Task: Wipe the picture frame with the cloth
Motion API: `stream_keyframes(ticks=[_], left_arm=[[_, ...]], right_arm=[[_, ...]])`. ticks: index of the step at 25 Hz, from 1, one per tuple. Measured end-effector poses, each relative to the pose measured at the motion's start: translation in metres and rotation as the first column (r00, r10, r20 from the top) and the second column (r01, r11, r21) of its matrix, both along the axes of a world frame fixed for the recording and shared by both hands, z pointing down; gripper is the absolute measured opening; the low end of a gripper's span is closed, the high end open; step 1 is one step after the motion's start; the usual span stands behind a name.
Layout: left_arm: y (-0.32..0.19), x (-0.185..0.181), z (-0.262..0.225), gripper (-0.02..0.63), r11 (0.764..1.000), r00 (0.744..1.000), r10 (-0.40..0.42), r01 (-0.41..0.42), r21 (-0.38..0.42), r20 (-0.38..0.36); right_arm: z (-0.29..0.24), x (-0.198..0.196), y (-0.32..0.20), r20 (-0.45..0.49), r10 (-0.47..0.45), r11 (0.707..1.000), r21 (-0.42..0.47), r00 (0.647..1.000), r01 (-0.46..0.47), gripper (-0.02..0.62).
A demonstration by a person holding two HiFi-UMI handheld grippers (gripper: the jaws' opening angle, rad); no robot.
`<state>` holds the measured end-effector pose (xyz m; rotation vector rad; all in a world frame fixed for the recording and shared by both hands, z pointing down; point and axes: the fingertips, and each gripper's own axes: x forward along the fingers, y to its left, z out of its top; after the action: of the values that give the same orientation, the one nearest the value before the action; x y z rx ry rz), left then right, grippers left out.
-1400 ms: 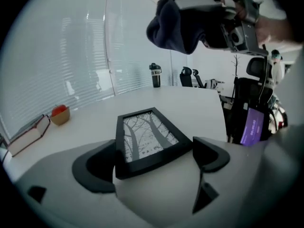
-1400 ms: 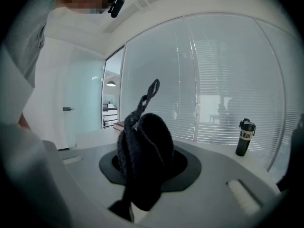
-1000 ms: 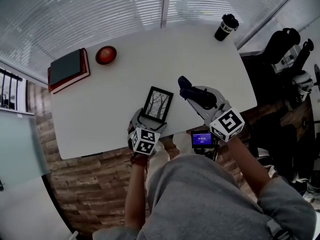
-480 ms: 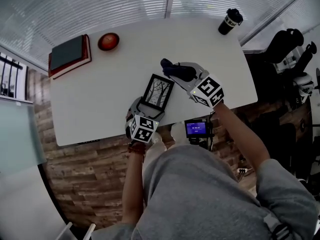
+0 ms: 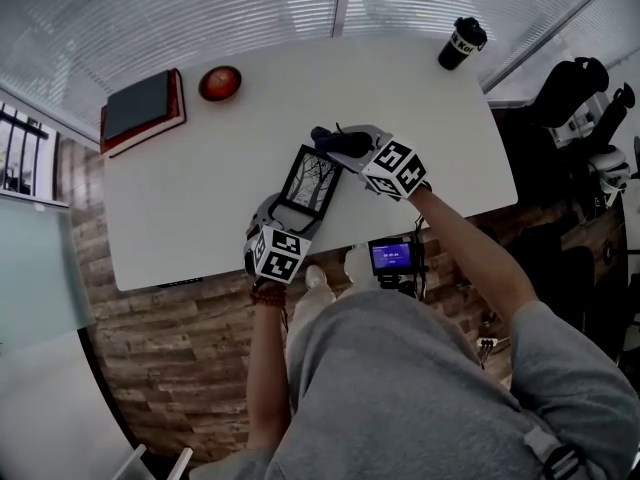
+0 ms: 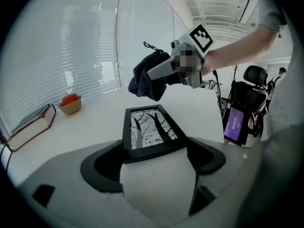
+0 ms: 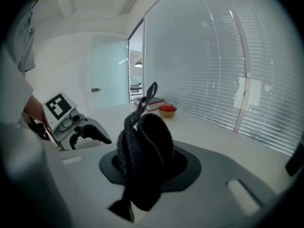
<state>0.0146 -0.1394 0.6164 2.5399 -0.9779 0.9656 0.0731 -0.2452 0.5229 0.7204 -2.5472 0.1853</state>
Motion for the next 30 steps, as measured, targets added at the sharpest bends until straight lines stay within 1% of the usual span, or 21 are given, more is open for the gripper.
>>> stream_keyframes(ticks=[3, 6, 9, 13, 16, 20, 25, 28, 30], left_arm=[[0.002, -0.003, -0.002, 0.426, 1.000, 1.000, 0.018, -0.018, -0.004, -0.007], [0.001, -0.021, -0.005, 0.426, 1.000, 0.999, -0.024, 0.024, -0.002, -0.036], [0.000, -0.032, 0.000, 0.426, 0.999, 0.998, -0.052, 0.052, -0.011, -0.031], [0.000, -0.029, 0.006, 0.425, 0.999, 0.999, -0.024, 0.023, -0.027, -0.025], [-0.006, -0.021, 0.004, 0.395, 1.000, 0.999, 0.002, -0.003, -0.028, -0.037], [-0.010, -0.020, 0.006, 0.377, 0.999, 0.999, -0.001, 0.000, -0.051, -0.034], [-0.007, -0.022, 0.007, 0.339, 1.000, 1.000, 0.013, -0.014, 0.020, 0.016], [-0.008, -0.022, 0.007, 0.333, 1.000, 0.999, 0.017, -0.017, 0.021, 0.029], [-0.008, -0.022, 0.008, 0.333, 1.000, 1.000, 0.018, -0.018, 0.012, 0.026]], right_arm=[[0.011, -0.003, -0.002, -0.019, -0.007, 1.000, -0.024, 1.000, 0.007, 0.124], [0.012, -0.016, -0.005, -0.007, -0.019, 0.999, -0.035, 1.000, 0.019, 0.124], [0.018, -0.021, -0.010, -0.024, -0.016, 0.999, -0.040, 1.000, 0.015, 0.124], [0.027, -0.020, -0.021, -0.041, 0.022, 0.998, -0.051, 0.999, -0.024, 0.124], [0.033, -0.022, -0.029, -0.056, 0.039, 0.997, -0.061, 0.998, -0.042, 0.124], [0.047, -0.028, -0.032, -0.061, 0.060, 0.992, -0.105, 0.996, -0.066, 0.124], [0.067, -0.039, -0.021, -0.089, 0.054, 0.986, -0.154, 0.995, -0.068, 0.123], [0.073, -0.043, -0.017, -0.080, 0.083, 0.980, -0.172, 0.993, -0.095, 0.120], [0.074, -0.044, -0.015, -0.082, 0.083, 0.980, -0.176, 0.993, -0.096, 0.118]])
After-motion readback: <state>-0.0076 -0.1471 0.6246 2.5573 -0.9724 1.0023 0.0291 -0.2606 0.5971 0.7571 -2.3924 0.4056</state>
